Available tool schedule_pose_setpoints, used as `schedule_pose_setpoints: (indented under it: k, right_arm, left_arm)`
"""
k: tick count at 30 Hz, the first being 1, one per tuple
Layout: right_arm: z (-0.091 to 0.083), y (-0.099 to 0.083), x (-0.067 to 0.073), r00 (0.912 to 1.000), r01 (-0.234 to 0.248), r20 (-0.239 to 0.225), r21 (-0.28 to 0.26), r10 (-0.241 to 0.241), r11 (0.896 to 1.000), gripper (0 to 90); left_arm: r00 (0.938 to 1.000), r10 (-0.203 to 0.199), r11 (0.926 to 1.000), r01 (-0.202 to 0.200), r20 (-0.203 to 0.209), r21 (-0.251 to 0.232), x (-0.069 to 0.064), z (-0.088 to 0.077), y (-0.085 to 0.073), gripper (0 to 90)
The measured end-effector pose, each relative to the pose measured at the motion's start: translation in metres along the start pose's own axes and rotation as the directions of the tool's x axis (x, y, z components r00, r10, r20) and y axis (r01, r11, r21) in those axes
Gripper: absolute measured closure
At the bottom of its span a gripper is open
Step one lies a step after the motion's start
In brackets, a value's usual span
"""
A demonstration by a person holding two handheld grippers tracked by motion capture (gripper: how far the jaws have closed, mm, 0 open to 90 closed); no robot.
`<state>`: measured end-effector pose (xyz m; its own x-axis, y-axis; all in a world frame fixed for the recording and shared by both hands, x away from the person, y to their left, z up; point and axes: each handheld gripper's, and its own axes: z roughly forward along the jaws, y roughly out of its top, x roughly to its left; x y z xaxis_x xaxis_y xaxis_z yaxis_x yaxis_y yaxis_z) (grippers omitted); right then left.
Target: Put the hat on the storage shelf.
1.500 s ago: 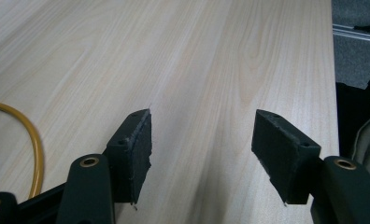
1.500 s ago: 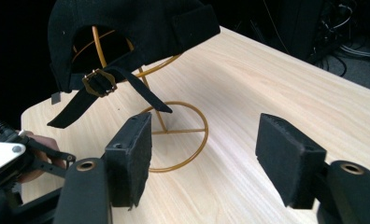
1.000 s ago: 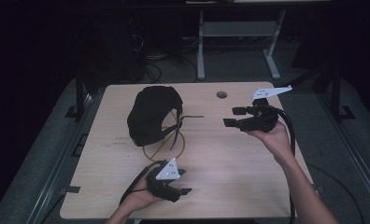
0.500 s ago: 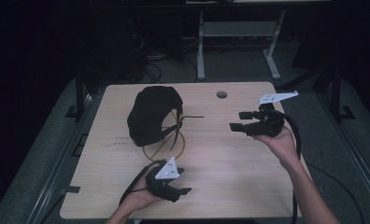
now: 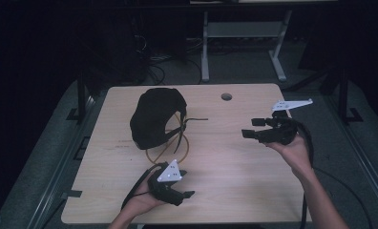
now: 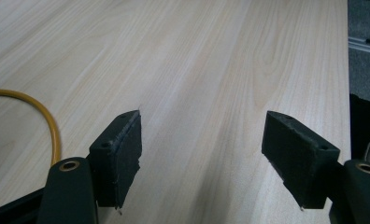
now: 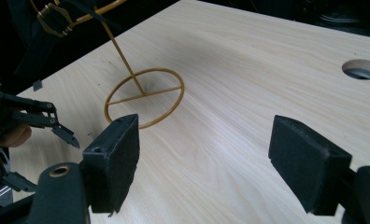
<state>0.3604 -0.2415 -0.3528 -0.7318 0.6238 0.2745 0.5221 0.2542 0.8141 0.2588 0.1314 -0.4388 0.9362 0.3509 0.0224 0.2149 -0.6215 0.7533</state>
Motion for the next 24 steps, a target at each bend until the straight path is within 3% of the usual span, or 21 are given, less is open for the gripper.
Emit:
schedule_pose_setpoints:
  k: [24]
  right_arm:
    - [-0.020,-0.042,-0.016,0.9976,-0.063,0.029,0.013,0.063,0.998,22.3]
  left_arm:
    - [0.9992,-0.038,0.9990,0.038,-0.015,-0.025,0.002,-0.004,-0.003,26.7]
